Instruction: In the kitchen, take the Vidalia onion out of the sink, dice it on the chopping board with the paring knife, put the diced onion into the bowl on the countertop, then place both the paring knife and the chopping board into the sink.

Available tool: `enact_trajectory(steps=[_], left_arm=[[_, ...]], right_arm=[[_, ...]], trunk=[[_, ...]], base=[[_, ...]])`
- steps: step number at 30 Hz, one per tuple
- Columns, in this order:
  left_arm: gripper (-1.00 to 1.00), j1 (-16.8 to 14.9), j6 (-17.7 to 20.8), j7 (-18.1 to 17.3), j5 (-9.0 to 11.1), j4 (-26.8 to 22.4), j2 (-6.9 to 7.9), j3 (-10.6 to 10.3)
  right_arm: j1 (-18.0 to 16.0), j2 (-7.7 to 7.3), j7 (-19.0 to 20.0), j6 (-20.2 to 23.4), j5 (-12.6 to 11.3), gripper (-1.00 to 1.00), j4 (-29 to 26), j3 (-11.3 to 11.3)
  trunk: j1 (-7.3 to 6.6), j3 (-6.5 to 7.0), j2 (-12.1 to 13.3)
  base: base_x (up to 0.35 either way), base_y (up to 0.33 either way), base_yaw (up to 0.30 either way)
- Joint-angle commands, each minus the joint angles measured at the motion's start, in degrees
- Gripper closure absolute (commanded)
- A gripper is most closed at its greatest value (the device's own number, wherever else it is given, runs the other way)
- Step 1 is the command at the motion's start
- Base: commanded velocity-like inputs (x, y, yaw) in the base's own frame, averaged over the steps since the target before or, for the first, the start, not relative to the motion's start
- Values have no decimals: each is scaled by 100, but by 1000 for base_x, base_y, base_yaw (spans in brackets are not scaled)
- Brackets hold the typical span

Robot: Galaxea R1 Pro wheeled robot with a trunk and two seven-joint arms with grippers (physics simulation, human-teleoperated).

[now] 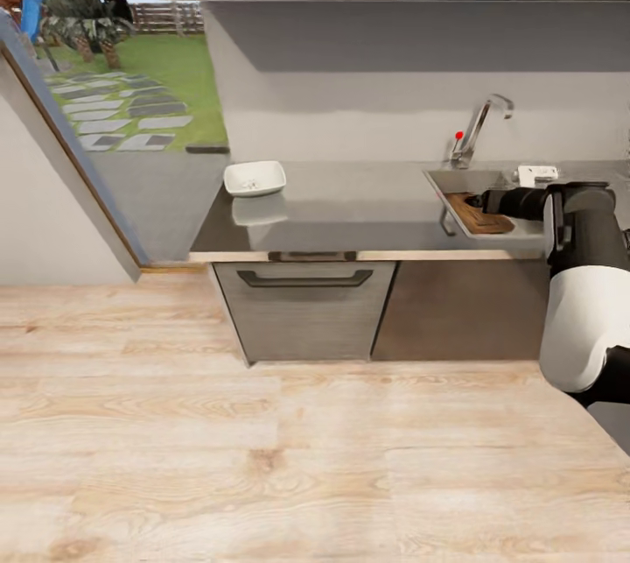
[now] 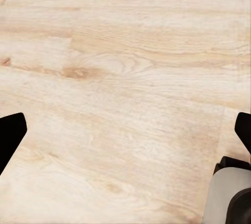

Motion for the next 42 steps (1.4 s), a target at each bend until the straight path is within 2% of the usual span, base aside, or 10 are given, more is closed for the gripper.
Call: enact_trajectory(steps=[1,10,17,21,25,29,35,37,40,42], left_arm=[[-100,-9,-32,-24,-7,21,1,41],[-100,-9,-32,-23,-7,21,1,41],[-100,-9,-32,-24,-7,21,1,41],[-100,-9,-32,-28,-7,21,1,41],[-100,-9,-25,-30,-7,21,1,41],[-100,-9,-20,-32,-7,19,1,35],[-100,-9,104,-39,-12,-37,-8,65],[-100,-9,585,-45,-25,-220,-58,68],[-100,-9,1550,-52,-31,-921,-81,68],[-100,-9,2784,-85,-32,-1822,-88,68]], right_arm=[[1,2,630,11,348,-100,50,-14],[12,2,3494,-34,2504,-100,378,-23],[287,7,3614,-210,2775,-100,639,-31],[736,36,2511,-1249,2752,-100,1546,-46],[932,14,234,-3498,2696,-100,3908,-73],[1796,54,-940,-4634,2574,-100,4409,-71],[3308,63,-1520,-5651,1226,-100,4532,-74],[4085,127,-2036,-6315,442,-100,4548,-68],[4816,433,-2541,-6958,121,-100,4554,-64],[5261,893,-2948,-7432,44,-100,4556,-60]], trunk=[[-3,-5,-5],[-3,-5,-5],[-3,-5,-5],[-3,-5,-5],[-3,-5,-5],[-3,-5,-5],[-3,-5,-5],[-3,-5,-5],[-3,-5,-5],[-3,-5,-5]], base=[[-326,128,0],[-325,128,0],[-247,98,0],[-22,9,0],[-2,1,0],[0,0,0],[0,0,0],[0,0,0],[0,0,0],[0,0,0]])
